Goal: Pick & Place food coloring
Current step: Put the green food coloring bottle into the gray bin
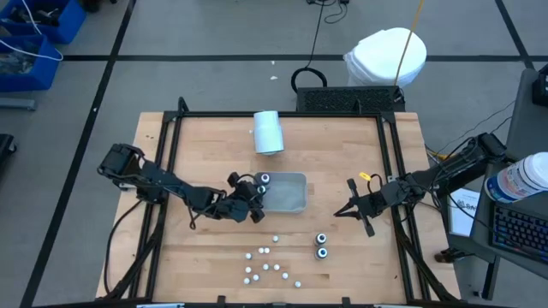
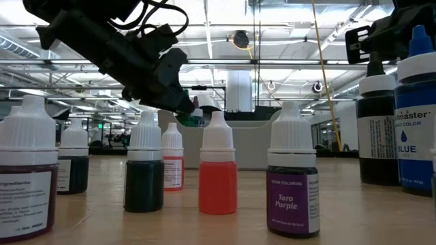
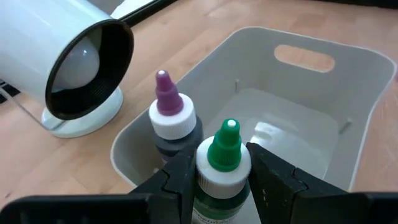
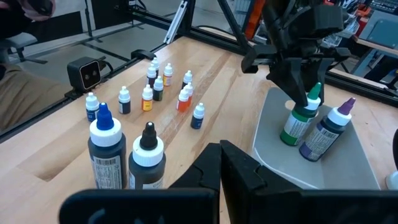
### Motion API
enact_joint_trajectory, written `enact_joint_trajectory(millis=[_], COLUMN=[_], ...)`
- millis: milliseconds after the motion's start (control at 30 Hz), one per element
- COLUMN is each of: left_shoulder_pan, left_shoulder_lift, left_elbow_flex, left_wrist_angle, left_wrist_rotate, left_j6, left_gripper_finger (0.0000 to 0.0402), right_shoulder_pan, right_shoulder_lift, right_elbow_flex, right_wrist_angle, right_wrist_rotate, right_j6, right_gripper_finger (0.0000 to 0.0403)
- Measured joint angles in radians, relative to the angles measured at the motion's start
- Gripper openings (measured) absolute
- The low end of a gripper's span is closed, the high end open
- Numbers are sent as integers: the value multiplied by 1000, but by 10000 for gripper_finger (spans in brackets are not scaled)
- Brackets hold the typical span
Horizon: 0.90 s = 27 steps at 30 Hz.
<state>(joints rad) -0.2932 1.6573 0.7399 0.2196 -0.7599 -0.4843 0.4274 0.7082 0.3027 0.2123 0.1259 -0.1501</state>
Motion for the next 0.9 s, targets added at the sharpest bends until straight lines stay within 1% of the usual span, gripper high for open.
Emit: enact_joint_trajectory(millis=[267, 333, 433, 667, 767, 900], left_shoulder_pan=[0, 0, 2, 10, 10, 10], left_shoulder_lift=[-1, -1, -1, 0, -8, -56], left_elbow_flex=[-28, -29, -30, -31, -31, -32], left_wrist_angle=[3, 6, 21, 22, 27, 104], left_wrist_rotate=[0, 6, 33, 29, 35, 61], left_j6=[-38, -44, -42, -30, 13, 113], left_gripper_finger=[128, 134, 158, 239, 264, 286], right_shoulder_pan=[0, 0, 0, 0, 0, 0], right_shoulder_lift=[0, 0, 0, 0, 0, 0], right_elbow_flex=[0, 0, 0, 0, 0, 0], right_wrist_angle=[0, 0, 0, 0, 0, -8], right_wrist_rotate=[0, 0, 0, 0, 0, 0], right_j6=[0, 0, 0, 7, 7, 6], right_gripper_finger=[0, 0, 0, 0, 0, 0])
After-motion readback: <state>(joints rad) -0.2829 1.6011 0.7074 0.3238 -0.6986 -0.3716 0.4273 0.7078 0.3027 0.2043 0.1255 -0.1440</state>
